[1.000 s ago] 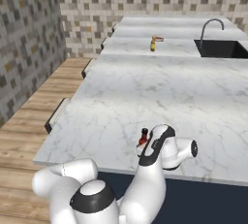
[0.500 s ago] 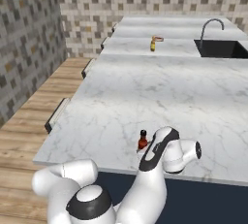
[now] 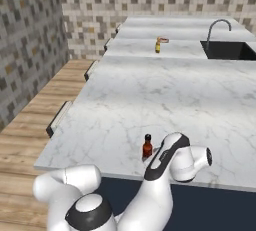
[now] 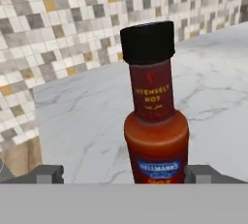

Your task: Move the syrup bottle and condiment bottle from the cabinet to the dining counter.

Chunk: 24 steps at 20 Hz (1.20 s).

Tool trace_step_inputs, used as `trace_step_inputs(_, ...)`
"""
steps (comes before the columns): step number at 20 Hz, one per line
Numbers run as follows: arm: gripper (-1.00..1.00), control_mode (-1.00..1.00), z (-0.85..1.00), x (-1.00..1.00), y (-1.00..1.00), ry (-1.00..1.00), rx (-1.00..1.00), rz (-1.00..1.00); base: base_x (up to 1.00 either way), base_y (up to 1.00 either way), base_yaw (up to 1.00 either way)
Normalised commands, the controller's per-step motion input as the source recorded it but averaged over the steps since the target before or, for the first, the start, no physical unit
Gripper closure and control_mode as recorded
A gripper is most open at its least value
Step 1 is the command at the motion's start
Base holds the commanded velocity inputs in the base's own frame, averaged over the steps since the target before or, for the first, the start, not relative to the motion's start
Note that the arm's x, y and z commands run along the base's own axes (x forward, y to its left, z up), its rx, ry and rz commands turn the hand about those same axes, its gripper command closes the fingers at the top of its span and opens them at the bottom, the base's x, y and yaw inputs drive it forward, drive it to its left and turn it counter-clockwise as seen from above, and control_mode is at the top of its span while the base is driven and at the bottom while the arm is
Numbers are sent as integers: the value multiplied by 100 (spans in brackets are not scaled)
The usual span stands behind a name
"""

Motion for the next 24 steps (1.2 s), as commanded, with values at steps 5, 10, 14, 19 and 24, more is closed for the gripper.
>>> trace_step_inputs(5,-100,-100,31,-60,-35,0,4,-1,0,0,0)
trace_step_inputs(10,-100,-100,82,-61,-2,-3,6,-5,0,0,0)
trace_step_inputs(14,-100,-100,100,-37,60,-4,2,-12,0,0,0)
trace_step_inputs(19,-100,-100,100,-10,93,-1,-3,-19,0,0,0)
trace_step_inputs(24,-100,-100,77,6,100,18,-27,-28,0,0,0)
